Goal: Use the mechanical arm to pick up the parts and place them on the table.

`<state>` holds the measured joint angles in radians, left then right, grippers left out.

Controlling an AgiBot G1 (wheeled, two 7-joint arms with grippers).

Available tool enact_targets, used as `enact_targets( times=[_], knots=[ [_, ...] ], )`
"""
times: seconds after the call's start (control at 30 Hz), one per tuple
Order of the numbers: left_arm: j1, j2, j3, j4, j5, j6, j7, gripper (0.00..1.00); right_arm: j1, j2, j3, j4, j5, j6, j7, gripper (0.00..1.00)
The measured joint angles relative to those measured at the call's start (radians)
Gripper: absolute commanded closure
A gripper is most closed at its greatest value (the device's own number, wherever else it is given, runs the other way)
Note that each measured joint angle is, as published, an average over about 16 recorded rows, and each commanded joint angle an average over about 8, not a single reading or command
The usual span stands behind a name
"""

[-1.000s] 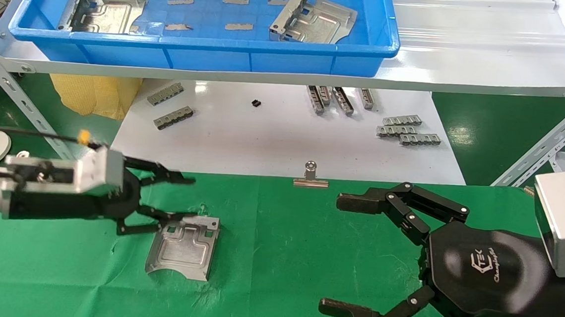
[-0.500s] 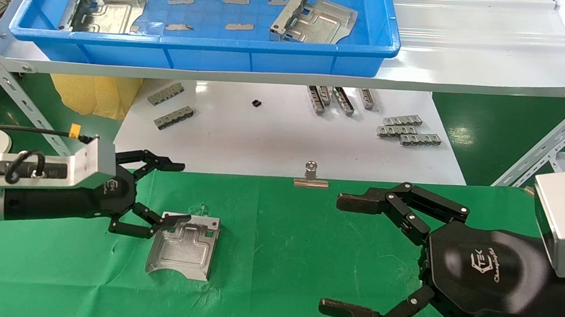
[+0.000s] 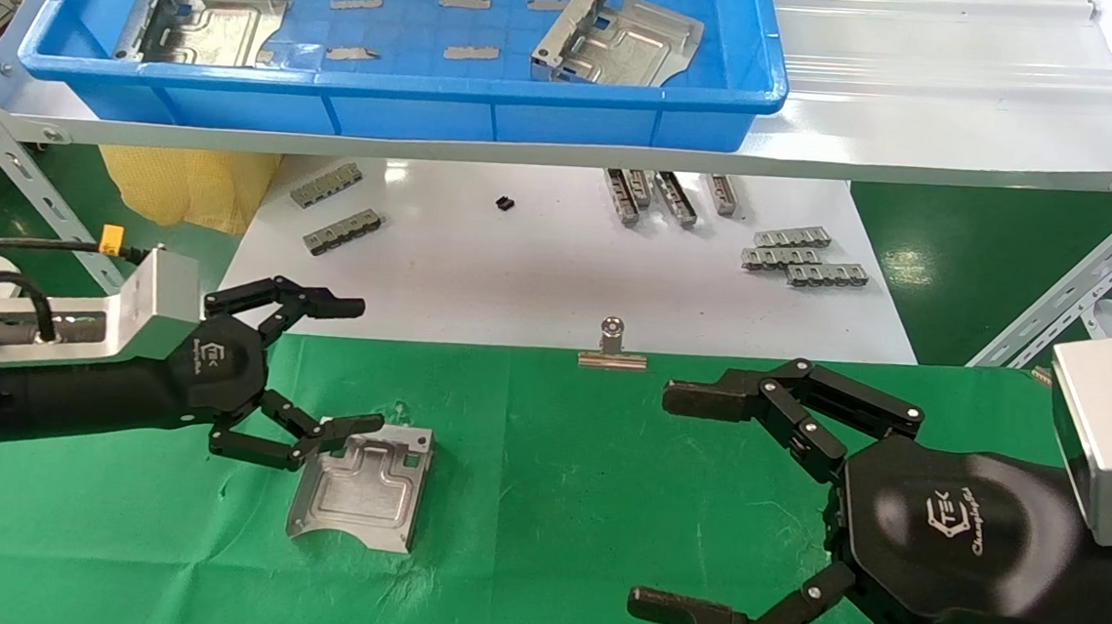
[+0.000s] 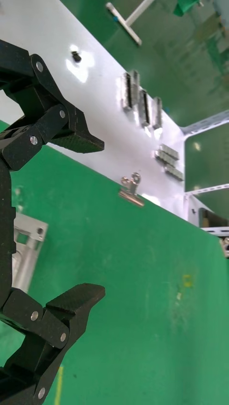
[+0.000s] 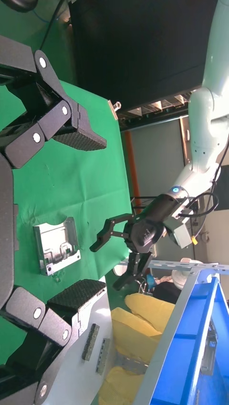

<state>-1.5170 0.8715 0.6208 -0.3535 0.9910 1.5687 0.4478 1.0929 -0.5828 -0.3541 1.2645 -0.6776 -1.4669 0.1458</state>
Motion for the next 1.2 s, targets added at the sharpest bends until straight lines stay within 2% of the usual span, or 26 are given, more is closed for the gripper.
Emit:
enact_targets(
  times=[1.2],
  knots=[
    [0.361, -0.213, -0.279, -0.760, -0.213, -0.060, -0.519, 0.00, 0.000, 0.000, 0.000, 0.000, 0.000, 0.000, 0.000, 0.00]
  ],
)
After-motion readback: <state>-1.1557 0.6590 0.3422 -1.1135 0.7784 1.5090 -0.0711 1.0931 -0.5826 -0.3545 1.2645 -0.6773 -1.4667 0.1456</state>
